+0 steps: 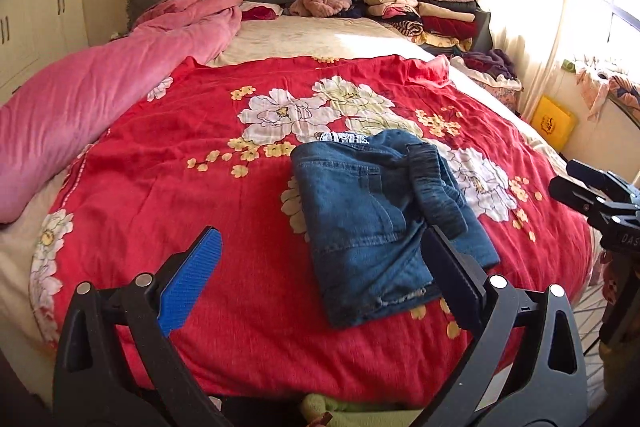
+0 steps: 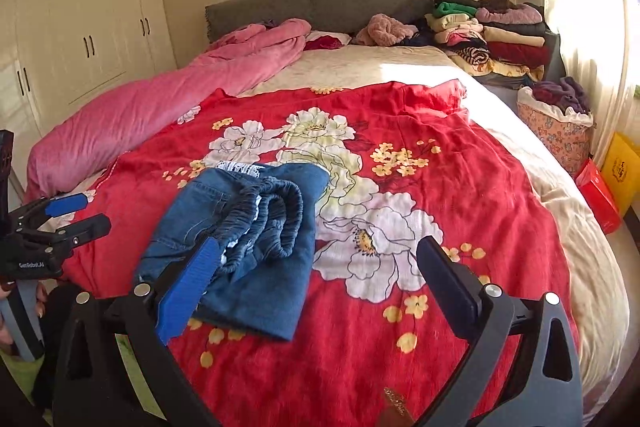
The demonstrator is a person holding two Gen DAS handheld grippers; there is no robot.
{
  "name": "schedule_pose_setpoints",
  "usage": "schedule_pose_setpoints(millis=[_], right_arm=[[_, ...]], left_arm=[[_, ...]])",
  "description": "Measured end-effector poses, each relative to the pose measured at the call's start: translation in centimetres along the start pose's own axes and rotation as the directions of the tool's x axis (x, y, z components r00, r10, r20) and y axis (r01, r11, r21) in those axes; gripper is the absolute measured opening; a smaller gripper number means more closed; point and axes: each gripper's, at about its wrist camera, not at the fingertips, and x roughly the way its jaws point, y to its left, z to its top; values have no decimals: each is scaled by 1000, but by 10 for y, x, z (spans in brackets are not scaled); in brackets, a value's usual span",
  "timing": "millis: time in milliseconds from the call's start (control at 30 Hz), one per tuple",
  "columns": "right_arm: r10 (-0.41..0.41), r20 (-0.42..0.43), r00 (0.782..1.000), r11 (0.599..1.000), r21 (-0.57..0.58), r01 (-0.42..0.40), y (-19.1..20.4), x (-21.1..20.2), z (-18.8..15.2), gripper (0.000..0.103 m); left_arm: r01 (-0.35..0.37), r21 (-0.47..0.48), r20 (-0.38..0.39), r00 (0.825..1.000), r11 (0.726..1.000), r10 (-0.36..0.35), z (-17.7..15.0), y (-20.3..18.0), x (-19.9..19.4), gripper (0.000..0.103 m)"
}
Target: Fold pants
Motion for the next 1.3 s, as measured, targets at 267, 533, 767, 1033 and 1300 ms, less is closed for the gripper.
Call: schedule_pose_setpoints(millis=[267,533,767,1033,1300], right_arm=[[-17,-25,1000,1000,-24,17,5,-10,-16,99],[-32,-108,994,999,-31,29,12,5,-42,99],[-34,-120,992,999,-34,30,14,9,-42,99],[-42,-122,992,999,-15,41,10,9,-40,99],[-44,-122,992,999,-16,42,10,9,-39,99]], left_arm=[[22,-15,-26,999,1000,-22,-20,-3,-7,93],[35,-21,-85,996,999,-37,-36,-7,8,93],[33,-30,-107,994,999,-36,-41,-6,13,93],[10,-43,-111,994,999,-15,-42,-4,13,93],[3,-50,-115,993,999,-9,-42,-1,14,93]])
